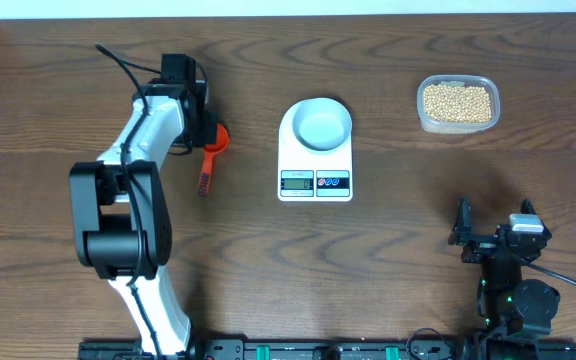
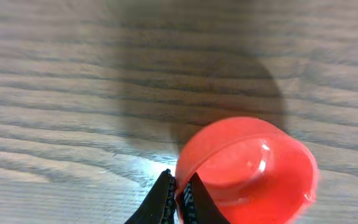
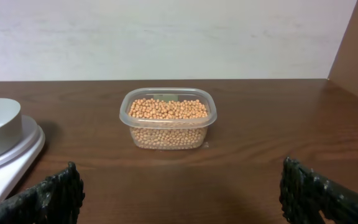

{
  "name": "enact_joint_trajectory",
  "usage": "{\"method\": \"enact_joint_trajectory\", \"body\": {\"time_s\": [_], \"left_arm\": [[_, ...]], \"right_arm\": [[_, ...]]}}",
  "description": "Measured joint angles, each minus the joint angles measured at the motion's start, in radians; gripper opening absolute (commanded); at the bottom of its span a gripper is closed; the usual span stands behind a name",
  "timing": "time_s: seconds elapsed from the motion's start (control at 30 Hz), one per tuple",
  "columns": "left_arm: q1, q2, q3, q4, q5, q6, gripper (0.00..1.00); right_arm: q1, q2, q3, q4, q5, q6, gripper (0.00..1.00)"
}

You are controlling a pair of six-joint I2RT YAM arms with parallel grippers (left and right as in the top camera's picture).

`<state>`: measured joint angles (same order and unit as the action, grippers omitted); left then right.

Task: Scoop item into bowl and weigh 50g on scale
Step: 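Lower the left gripper and pinch the red scoop's rim, then lift the red scoop with the left gripper toward the scale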

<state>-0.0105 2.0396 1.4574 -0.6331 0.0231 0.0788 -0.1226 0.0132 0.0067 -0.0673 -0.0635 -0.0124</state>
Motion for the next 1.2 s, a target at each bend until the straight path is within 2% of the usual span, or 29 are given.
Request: {"method": "enact_joint_trajectory", "body": {"time_s": [0.33, 0.6, 0.93, 1.2], "left_arm": [[0.0, -0.142, 0.0, 0.003, 0.0, -0.026, 0.07], [0.0, -0.16, 0.0, -0.021, 0.0, -0.07, 0.07], [0.004, -0.171, 0.0, -0.051, 0.0, -0.241, 0.07], [0.044, -0.308, 0.0, -0.139, 0.0, -0.385, 0.07]], "right_arm": [[0.0, 0.0, 0.0, 0.0, 0.0, 0.0, 0.99], [0.0, 0.0, 0.0, 0.0, 0.0, 0.0, 0.99], [0.0, 0.0, 0.0, 0.0, 0.0, 0.0, 0.99], [0.0, 0.0, 0.0, 0.0, 0.0, 0.0, 0.99]]}}
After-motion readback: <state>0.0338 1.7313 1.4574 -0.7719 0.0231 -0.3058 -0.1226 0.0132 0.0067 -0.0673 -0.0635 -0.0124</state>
